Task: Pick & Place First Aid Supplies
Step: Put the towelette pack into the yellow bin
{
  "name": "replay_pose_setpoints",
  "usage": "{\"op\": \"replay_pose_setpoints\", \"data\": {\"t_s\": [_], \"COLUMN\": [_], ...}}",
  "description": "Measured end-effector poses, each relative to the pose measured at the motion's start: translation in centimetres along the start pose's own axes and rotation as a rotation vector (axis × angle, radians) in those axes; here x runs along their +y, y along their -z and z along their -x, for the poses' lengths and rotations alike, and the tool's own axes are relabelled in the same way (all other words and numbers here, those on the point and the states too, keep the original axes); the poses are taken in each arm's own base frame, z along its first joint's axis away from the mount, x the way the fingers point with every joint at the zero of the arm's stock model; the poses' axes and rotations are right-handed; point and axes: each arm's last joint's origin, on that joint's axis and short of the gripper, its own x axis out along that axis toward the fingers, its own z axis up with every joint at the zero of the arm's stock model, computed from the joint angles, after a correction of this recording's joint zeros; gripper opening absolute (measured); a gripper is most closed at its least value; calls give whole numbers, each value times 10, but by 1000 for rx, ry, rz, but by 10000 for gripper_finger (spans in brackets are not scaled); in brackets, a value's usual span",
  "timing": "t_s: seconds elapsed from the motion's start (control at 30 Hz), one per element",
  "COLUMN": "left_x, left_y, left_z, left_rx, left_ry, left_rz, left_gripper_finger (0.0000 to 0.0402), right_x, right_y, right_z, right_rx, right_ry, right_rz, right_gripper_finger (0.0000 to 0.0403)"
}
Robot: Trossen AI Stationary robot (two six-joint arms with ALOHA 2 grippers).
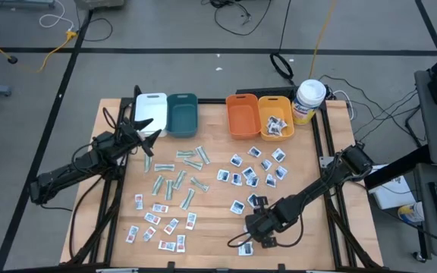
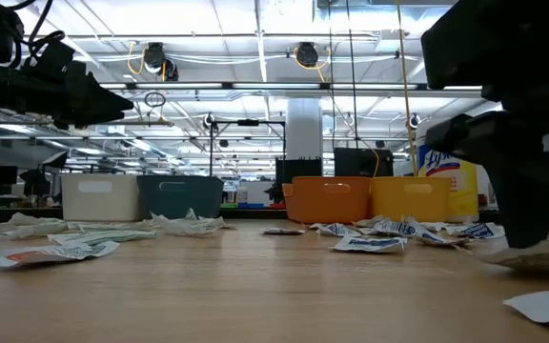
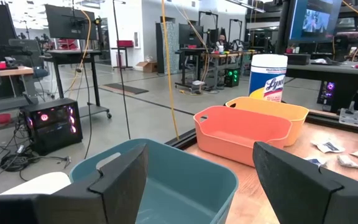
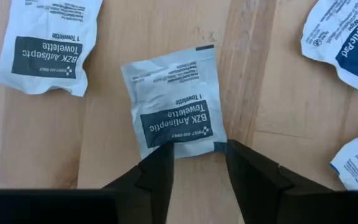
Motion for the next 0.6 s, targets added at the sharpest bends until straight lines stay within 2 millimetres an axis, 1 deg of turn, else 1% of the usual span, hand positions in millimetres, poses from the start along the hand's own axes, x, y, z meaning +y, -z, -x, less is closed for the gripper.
{"op": "replay_pose_setpoints", "data": {"t_s": [0.1, 0.23, 0.27, 0.47, 0.6], "left_x": [0, 0, 0, 0, 0], "left_y": [0, 0, 0, 0, 0], "left_z": [0, 0, 0, 0, 0], "left_rx": [0, 0, 0, 0, 0], "left_ry": [0, 0, 0, 0, 0], "left_rz": [0, 0, 0, 0, 0], "left_gripper_finger": [296, 296, 296, 296, 296], "right_x": [0, 1, 1, 1, -2], "right_y": [0, -1, -1, -2, -4], "right_z": [0, 0, 0, -1, 8], "right_rx": [-4, -10, -11, -22, -21], "right_ry": [-3, -9, -11, -19, -19], "right_rz": [-1, -1, 0, 9, 56], "right_gripper_finger": [89, 19, 10, 3, 1]}}
